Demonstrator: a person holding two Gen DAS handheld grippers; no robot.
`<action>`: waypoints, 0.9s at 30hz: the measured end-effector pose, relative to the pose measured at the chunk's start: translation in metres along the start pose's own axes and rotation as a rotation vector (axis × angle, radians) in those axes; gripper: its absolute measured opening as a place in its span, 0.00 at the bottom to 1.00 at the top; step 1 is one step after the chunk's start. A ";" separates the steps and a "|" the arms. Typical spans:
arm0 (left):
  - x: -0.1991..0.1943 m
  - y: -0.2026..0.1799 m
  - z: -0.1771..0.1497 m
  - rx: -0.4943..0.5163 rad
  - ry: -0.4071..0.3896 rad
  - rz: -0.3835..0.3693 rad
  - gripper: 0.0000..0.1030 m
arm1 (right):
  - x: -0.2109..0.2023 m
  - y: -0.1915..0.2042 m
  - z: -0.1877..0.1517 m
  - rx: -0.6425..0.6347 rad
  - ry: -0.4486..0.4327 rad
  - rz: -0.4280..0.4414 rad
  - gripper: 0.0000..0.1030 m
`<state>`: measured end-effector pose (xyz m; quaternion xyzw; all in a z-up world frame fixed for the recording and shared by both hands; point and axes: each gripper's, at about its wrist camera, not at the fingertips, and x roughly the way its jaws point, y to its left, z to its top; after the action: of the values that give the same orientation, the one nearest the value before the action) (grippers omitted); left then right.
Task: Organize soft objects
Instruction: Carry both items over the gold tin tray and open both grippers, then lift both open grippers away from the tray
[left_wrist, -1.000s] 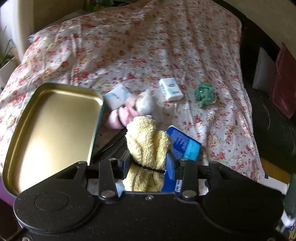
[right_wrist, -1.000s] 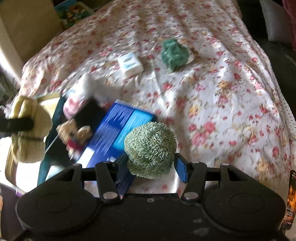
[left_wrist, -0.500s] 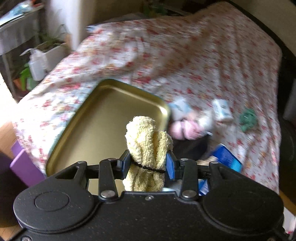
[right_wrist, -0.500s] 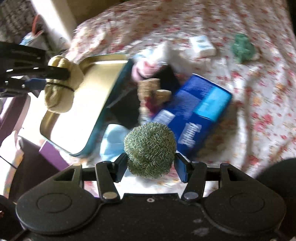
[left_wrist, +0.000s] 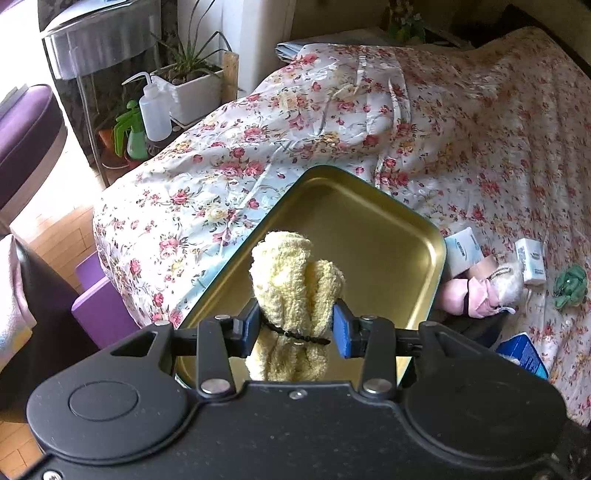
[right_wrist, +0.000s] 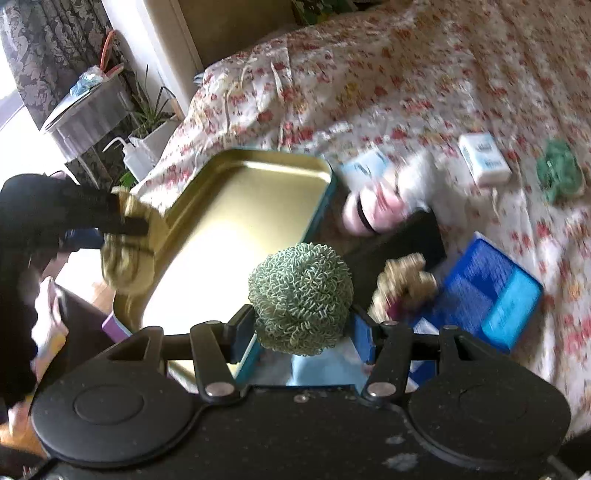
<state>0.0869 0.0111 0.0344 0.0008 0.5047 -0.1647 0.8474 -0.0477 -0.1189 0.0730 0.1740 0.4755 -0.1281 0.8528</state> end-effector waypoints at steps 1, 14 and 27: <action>0.000 0.000 0.000 -0.003 0.000 0.005 0.42 | 0.004 0.002 0.007 -0.001 -0.006 0.000 0.53; 0.001 0.006 0.009 -0.092 0.000 0.025 0.55 | 0.038 0.027 0.062 -0.011 -0.082 0.030 0.59; 0.001 0.001 0.009 -0.079 -0.003 0.036 0.57 | 0.044 0.018 0.051 0.005 -0.054 0.015 0.60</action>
<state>0.0948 0.0100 0.0379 -0.0240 0.5095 -0.1291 0.8504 0.0209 -0.1264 0.0636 0.1761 0.4508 -0.1277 0.8657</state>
